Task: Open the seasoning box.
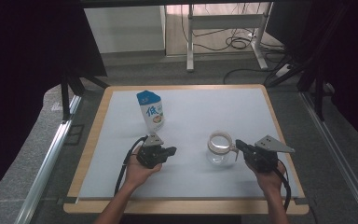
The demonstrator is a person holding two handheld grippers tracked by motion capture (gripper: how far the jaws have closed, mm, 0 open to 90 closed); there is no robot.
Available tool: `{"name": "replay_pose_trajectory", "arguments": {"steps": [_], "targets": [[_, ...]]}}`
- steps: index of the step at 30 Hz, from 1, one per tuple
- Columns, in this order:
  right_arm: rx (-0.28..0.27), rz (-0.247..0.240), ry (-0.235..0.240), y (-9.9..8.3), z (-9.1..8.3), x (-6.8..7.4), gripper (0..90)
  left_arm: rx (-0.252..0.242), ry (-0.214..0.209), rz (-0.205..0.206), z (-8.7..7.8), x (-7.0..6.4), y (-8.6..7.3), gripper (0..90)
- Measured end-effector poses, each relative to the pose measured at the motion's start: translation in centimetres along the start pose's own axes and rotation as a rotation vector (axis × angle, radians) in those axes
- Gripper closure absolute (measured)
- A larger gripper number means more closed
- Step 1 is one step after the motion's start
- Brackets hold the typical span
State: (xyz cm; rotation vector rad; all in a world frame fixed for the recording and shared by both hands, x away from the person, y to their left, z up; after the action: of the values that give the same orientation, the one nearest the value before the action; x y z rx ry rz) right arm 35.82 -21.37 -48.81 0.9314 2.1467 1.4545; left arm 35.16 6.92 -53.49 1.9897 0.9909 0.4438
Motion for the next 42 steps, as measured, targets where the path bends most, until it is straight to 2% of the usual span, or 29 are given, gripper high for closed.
{"name": "replay_pose_trajectory", "arguments": {"steps": [13,19,25,38,42], "targets": [[-0.006,0.005,0.003,-0.2,-0.1,0.1,89.9,-0.001,-0.018,0.005,0.6,-0.7,0.6,89.5],[-0.006,0.004,0.003,-0.2,-0.1,0.1,89.9,-0.005,-0.047,0.023,1.6,-1.9,1.9,89.6],[-0.007,0.005,0.006,-0.3,-0.1,0.1,89.9,0.001,-0.069,0.065,3.3,-3.7,3.5,89.8],[-0.008,0.007,0.013,-0.3,-0.2,0.0,89.9,-0.007,-0.089,0.096,5.0,-5.1,6.0,90.0],[-0.009,0.006,0.011,-0.3,-0.2,0.0,89.9,-0.010,-0.107,0.092,5.3,-5.5,6.4,90.0]]}}
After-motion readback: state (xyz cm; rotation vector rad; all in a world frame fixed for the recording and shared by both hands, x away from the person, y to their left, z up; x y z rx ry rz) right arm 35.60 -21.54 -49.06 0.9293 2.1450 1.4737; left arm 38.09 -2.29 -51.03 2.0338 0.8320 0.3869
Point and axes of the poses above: each handheld gripper's, and its own axes: z roughly forward along the jaws, y roughly out of its top, x roughly to its left, the point moved 7 cm from there along z, roughly forward along the jaws, and after that the axes turned 10 degrees about y, right-handed, at the moved point
